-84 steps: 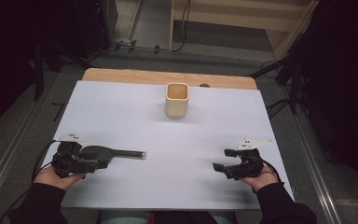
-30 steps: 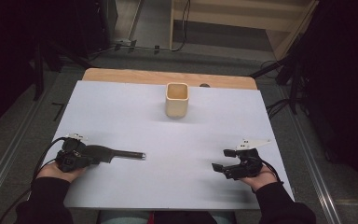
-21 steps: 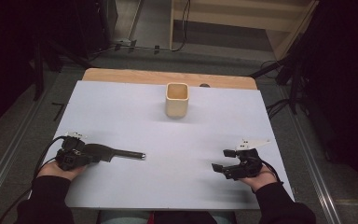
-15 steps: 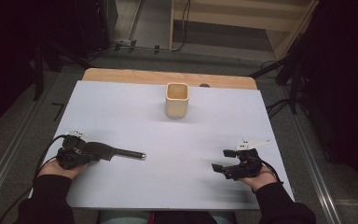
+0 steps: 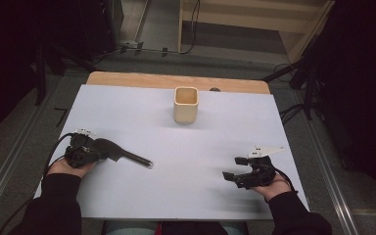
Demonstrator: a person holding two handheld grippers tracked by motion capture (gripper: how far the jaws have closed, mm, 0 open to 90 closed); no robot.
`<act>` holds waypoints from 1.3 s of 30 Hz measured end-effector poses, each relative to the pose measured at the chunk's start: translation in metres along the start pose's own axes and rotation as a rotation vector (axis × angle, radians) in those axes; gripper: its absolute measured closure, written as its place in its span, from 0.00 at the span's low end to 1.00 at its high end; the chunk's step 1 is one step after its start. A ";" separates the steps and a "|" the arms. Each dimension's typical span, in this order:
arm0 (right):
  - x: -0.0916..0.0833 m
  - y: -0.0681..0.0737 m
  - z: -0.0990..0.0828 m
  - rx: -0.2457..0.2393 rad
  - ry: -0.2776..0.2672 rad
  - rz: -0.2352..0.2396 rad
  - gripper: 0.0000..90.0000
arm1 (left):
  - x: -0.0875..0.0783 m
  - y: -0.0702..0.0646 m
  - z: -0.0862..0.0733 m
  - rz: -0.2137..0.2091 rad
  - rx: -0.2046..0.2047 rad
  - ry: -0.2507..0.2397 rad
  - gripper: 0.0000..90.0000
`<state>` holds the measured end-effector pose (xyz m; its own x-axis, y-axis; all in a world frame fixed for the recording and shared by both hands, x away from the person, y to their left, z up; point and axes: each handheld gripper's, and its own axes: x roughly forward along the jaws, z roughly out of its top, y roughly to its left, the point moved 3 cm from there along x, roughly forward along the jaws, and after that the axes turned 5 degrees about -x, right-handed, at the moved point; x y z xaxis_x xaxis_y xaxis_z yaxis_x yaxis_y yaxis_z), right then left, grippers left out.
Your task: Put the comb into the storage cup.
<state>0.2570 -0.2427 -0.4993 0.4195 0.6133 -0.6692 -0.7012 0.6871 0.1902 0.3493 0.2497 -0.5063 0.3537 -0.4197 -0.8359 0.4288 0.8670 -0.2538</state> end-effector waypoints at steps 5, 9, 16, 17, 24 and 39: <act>0.000 0.000 0.000 0.000 0.000 0.002 0.20 | 0.005 0.004 0.007 -0.007 -0.013 -0.018 1.00; 0.000 0.000 0.000 0.001 0.000 0.002 0.20 | 0.008 0.002 0.013 0.006 0.000 -0.022 1.00; -0.001 0.000 0.000 0.001 -0.002 -0.001 0.20 | 0.018 0.005 0.027 -0.013 -0.011 -0.048 1.00; -0.001 0.000 0.000 0.002 -0.003 0.000 0.20 | 0.019 0.005 0.029 -0.009 -0.003 -0.048 1.00; -0.002 0.000 -0.001 0.005 -0.005 0.003 0.20 | 0.027 0.003 0.040 -0.005 0.020 -0.052 1.00; -0.007 0.000 -0.007 0.025 -0.008 -0.010 0.20 | 0.052 -0.010 0.072 -0.034 0.101 -0.055 1.00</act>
<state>0.2504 -0.2499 -0.4996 0.4314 0.6095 -0.6651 -0.6825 0.7026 0.2012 0.4228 0.2005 -0.5121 0.3811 -0.4652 -0.7990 0.5219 0.8216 -0.2294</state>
